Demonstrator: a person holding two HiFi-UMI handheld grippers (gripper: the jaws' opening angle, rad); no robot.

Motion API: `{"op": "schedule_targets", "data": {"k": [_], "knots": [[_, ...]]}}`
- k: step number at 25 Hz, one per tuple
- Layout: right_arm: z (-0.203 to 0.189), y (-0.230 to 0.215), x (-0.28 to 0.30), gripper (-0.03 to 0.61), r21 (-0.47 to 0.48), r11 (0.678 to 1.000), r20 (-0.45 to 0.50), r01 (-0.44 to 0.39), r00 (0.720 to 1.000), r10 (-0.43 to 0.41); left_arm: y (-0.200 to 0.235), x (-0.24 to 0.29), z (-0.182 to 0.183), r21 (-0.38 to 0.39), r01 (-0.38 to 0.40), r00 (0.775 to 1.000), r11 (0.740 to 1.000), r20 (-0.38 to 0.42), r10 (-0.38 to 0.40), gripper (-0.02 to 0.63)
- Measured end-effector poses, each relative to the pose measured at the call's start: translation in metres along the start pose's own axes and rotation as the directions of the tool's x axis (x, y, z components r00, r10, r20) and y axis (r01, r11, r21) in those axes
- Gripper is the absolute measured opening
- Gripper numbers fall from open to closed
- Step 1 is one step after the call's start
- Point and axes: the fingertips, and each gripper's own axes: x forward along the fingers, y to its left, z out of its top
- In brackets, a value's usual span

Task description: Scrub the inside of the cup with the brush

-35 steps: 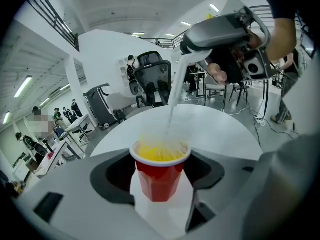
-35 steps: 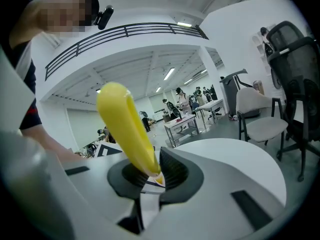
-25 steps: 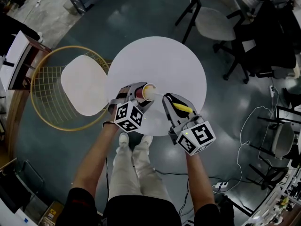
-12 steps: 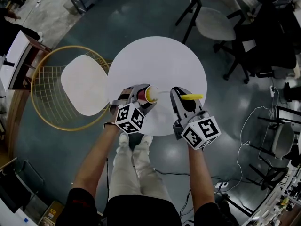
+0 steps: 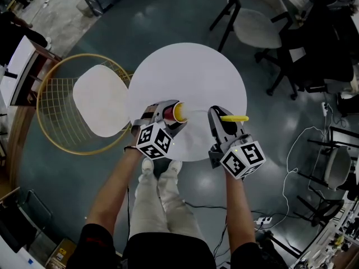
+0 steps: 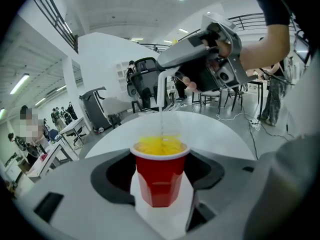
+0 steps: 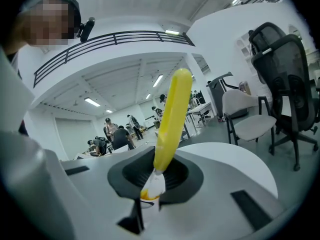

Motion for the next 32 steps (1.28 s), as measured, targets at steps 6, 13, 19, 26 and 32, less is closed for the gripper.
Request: {"op": "schedule_targets", "data": {"k": [6, 13, 19, 26, 32], "knots": [[-0.009, 0.001, -0.005, 0.044, 0.009, 1.000, -0.022, 0.000, 1.000, 0.000, 0.003, 0.002, -0.004, -0.011, -0.012, 1.000, 1.000, -0.010, 0.012, 0.302], [-0.028, 0.009, -0.016, 0.044, 0.030, 1.000, -0.056, -0.007, 0.998, 0.009, 0.007, 0.002, -0.008, -0.018, -0.016, 1.000, 1.000, -0.026, 0.016, 0.302], [-0.030, 0.019, -0.017, 0.044, 0.036, 0.999, -0.063, -0.038, 0.997, 0.041, 0.006, 0.006, -0.009, -0.026, -0.022, 0.999, 0.999, -0.037, 0.022, 0.302], [-0.024, 0.032, -0.014, 0.045, 0.030, 0.997, -0.055, -0.067, 0.996, 0.068, 0.004, 0.007, -0.009, -0.025, -0.025, 0.999, 0.999, -0.049, 0.024, 0.302], [-0.013, 0.030, -0.009, 0.044, 0.017, 0.998, -0.025, -0.068, 0.997, 0.068, -0.002, 0.005, -0.005, -0.029, -0.014, 1.000, 0.999, -0.025, 0.014, 0.302]]}}
